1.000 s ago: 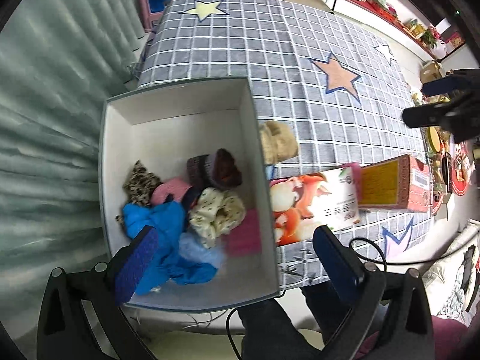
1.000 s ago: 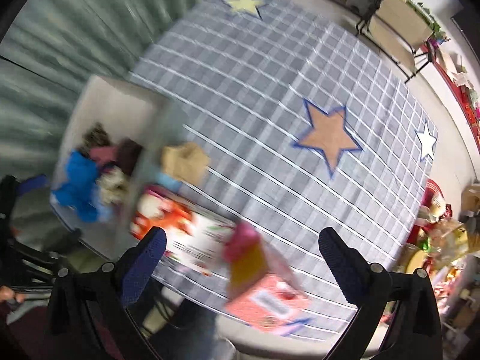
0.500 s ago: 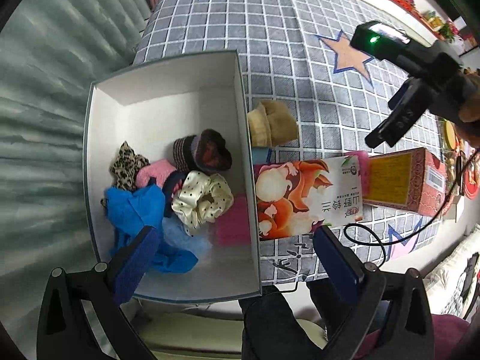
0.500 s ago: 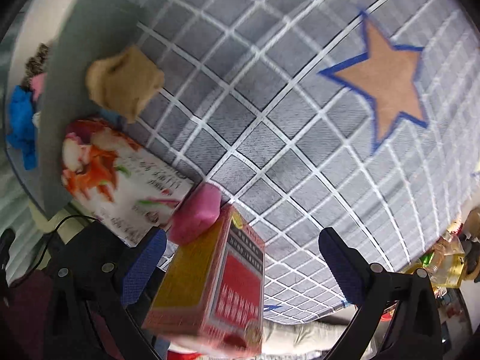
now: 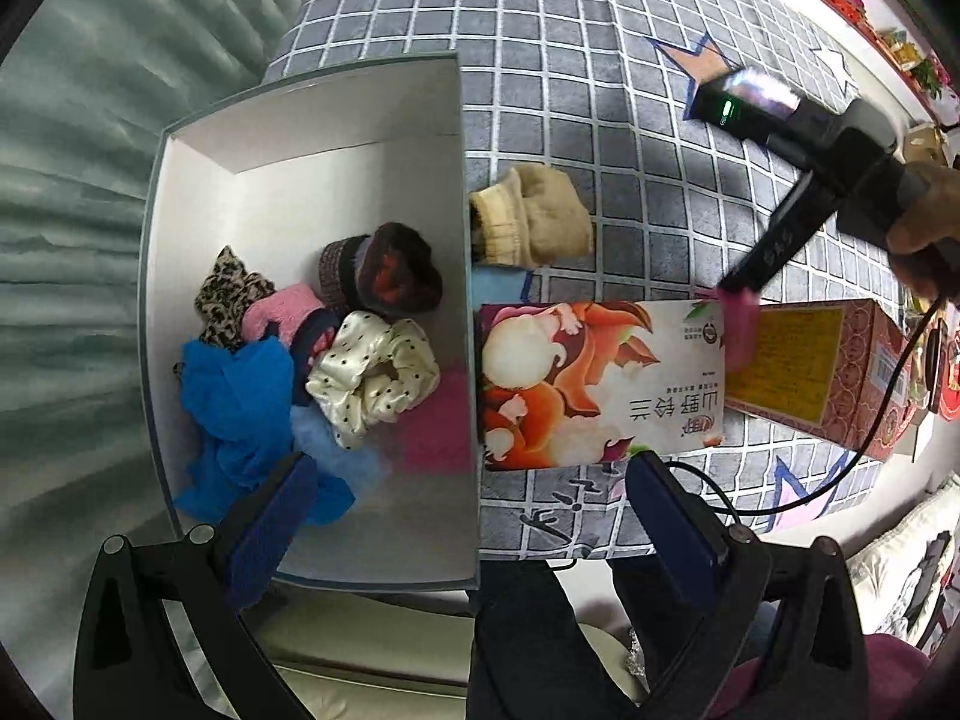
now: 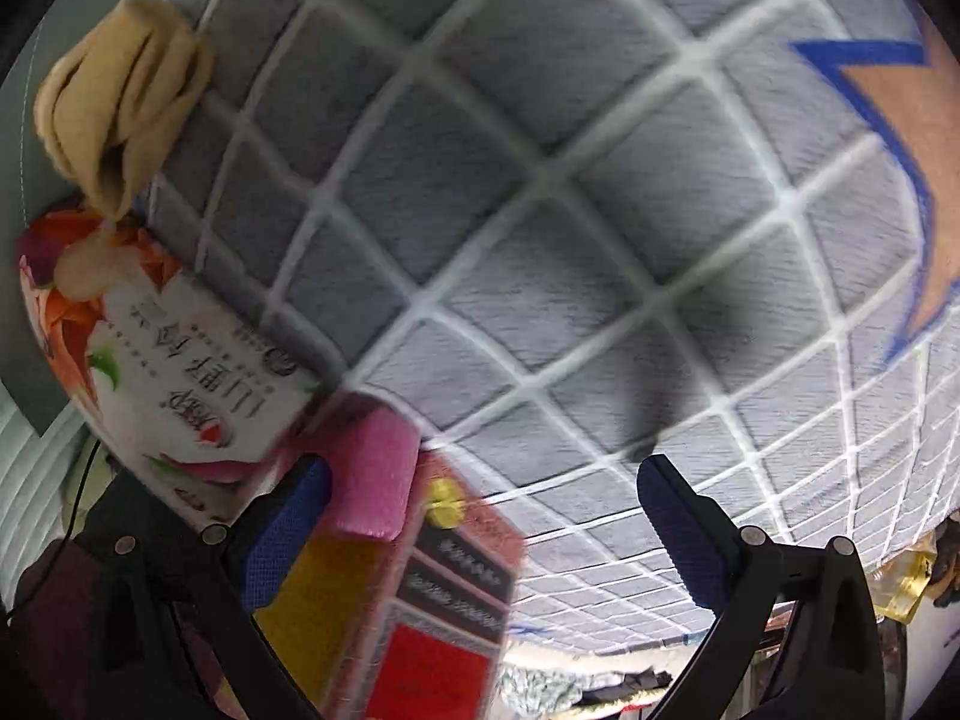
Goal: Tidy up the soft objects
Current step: 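Grasp the beige knit item with left tool while right tool grasps pink foam sponge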
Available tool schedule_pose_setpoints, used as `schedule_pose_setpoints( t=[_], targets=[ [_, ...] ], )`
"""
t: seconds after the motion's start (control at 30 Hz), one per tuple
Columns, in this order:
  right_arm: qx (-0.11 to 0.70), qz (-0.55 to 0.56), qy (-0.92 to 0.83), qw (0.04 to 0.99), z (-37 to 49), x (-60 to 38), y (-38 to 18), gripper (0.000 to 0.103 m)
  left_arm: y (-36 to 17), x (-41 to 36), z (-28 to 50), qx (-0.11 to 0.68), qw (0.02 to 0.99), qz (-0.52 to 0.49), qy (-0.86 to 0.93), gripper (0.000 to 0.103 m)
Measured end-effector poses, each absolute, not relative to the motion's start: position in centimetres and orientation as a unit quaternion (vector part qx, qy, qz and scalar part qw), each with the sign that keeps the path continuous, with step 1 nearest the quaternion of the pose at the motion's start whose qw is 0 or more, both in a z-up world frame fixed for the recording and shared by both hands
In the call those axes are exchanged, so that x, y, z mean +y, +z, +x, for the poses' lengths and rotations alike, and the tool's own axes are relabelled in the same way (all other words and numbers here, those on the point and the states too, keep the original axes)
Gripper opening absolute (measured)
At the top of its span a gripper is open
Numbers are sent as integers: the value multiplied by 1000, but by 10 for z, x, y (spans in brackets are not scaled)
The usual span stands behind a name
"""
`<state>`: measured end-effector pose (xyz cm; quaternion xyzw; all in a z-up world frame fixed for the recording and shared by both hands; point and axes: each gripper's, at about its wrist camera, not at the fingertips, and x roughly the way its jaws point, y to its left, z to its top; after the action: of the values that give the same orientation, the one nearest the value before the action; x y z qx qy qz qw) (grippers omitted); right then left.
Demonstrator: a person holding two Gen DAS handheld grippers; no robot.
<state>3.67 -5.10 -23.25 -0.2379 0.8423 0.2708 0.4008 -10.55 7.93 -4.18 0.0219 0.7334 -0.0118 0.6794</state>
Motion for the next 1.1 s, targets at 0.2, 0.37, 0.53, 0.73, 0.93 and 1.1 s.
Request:
schedule_pose_setpoints(
  t=[0.2, 0.37, 0.53, 0.73, 0.93, 1.1],
  targets=[
    [759, -340, 148, 536, 83, -85, -204, 102, -40, 69, -95, 728, 684, 37, -18, 103],
    [828, -156, 232, 486, 71, -87, -209, 102, -38, 63, -92, 728, 684, 43, -19, 103],
    [825, -189, 223, 483, 55, -81, -233, 102, -40, 58, -88, 732, 680, 41, -24, 103],
    [825, -216, 173, 493, 45, -115, -257, 102, -61, 33, -58, 744, 665, 51, -37, 103],
    [821, -154, 127, 535, 32, -155, -259, 102, -104, -1, -12, 766, 637, 88, -6, 103],
    [812, -75, 121, 566, 28, -176, -244, 102, -141, -21, 10, 791, 604, 97, 12, 103]
  ],
)
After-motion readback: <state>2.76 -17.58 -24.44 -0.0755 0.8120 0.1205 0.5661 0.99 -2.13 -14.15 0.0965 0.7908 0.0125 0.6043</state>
